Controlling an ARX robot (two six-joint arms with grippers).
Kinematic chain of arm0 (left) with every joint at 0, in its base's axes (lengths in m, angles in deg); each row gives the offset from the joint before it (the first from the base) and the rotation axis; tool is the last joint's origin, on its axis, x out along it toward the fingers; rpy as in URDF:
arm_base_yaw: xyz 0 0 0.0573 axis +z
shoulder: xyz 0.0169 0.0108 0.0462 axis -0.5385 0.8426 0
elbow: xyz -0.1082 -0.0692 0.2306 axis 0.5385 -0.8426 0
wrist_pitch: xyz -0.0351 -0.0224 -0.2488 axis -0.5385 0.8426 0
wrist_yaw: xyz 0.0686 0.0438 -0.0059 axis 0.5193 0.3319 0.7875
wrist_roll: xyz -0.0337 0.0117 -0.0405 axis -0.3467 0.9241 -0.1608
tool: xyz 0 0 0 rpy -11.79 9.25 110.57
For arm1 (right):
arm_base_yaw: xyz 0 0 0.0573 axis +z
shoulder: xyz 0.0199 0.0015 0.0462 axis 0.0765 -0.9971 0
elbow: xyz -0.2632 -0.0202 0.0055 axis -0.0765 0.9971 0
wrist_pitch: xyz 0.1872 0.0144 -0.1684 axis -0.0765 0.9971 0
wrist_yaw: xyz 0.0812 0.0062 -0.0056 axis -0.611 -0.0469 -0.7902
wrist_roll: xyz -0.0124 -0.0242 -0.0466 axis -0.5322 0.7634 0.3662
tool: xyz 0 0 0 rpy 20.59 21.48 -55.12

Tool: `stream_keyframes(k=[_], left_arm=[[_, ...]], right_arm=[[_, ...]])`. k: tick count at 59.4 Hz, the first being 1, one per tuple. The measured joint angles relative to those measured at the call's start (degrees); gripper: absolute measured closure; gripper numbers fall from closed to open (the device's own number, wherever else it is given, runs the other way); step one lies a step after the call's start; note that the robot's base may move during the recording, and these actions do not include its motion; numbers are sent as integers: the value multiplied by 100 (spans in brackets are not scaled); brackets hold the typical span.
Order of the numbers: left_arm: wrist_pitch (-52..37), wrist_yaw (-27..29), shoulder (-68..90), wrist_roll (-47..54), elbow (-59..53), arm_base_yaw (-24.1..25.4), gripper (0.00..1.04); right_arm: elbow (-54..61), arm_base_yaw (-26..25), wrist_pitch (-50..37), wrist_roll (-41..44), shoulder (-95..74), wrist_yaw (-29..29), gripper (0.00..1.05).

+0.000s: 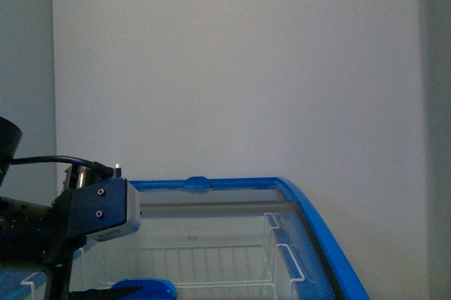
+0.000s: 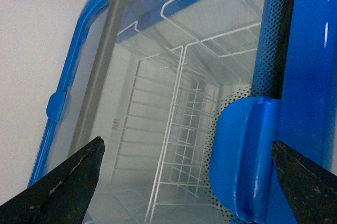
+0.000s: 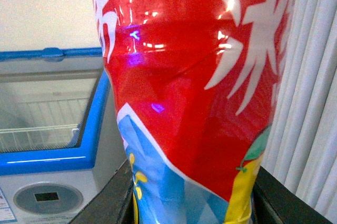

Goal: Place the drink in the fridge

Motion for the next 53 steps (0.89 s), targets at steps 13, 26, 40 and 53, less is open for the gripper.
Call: stream_keyframes(k=[13,26,40,53], left_arm=[[778,140,820,494,1021,-85,8],[942,304,1694,761,2452,-149,8],[-216,778,2946,1165,4133,-216,8],[-1377,1668,3394,562,4789,-326,8]], right_arm=[[0,2,0,0,0,-2,65],[0,0,0,0,0,-2,65],[0,0,0,0,0,0,65],[0,2,0,0,0,-2,65]])
